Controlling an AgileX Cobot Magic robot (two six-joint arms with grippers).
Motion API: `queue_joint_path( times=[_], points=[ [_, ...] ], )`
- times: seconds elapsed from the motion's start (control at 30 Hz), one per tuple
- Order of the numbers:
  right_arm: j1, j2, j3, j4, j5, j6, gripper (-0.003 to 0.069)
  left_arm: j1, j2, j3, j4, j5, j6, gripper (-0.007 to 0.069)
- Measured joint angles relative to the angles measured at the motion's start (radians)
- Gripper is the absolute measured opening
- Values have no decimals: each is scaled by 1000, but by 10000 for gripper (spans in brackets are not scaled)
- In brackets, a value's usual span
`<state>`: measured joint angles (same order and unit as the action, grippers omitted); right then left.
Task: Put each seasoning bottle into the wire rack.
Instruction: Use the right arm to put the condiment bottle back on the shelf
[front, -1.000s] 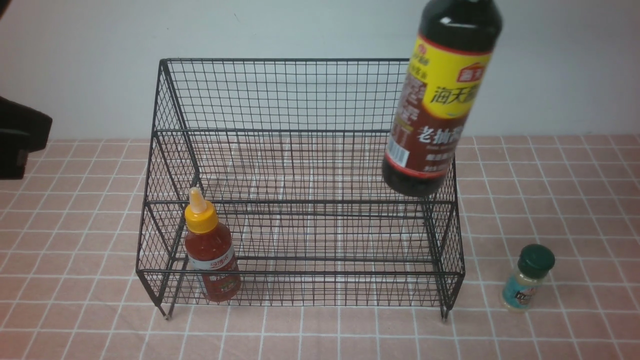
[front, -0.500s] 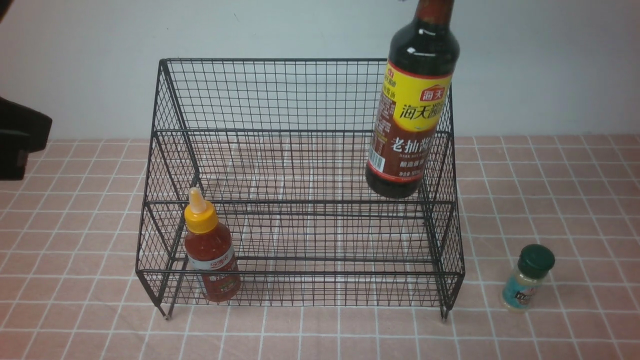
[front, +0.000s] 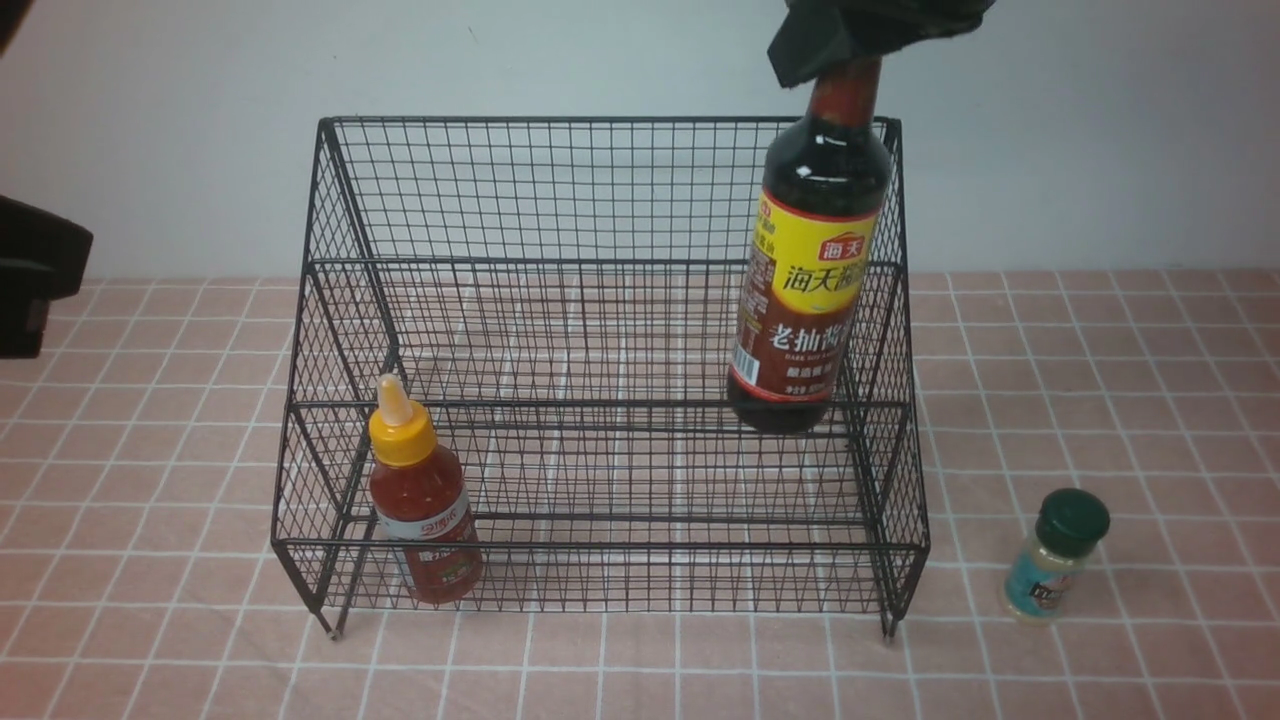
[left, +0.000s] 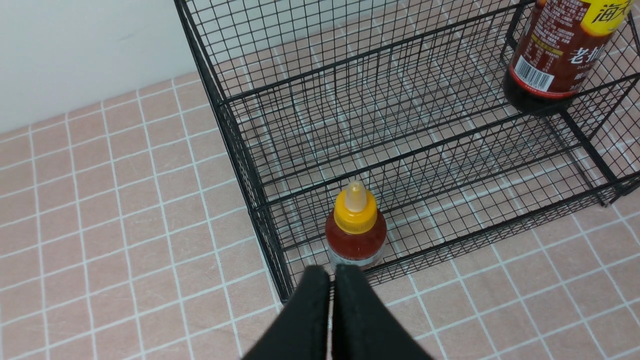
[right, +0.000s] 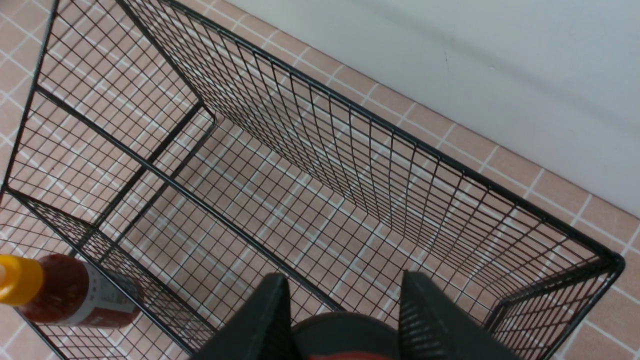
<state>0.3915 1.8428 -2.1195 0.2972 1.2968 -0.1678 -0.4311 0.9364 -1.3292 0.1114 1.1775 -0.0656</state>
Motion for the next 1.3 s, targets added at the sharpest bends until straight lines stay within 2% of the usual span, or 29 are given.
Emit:
queue_joint_path(
  times=[0.8, 0.93, 1.3],
  points=[
    [34, 86, 0, 13, 26, -7, 270, 0, 0, 0, 7, -4, 0, -7],
    [64, 86, 0, -28, 24, -3, 270, 0, 0, 0, 7, -5, 0, -7],
    [236, 69, 0, -283, 15, 143, 269, 0, 0, 0, 16, 46, 0, -7]
  ],
)
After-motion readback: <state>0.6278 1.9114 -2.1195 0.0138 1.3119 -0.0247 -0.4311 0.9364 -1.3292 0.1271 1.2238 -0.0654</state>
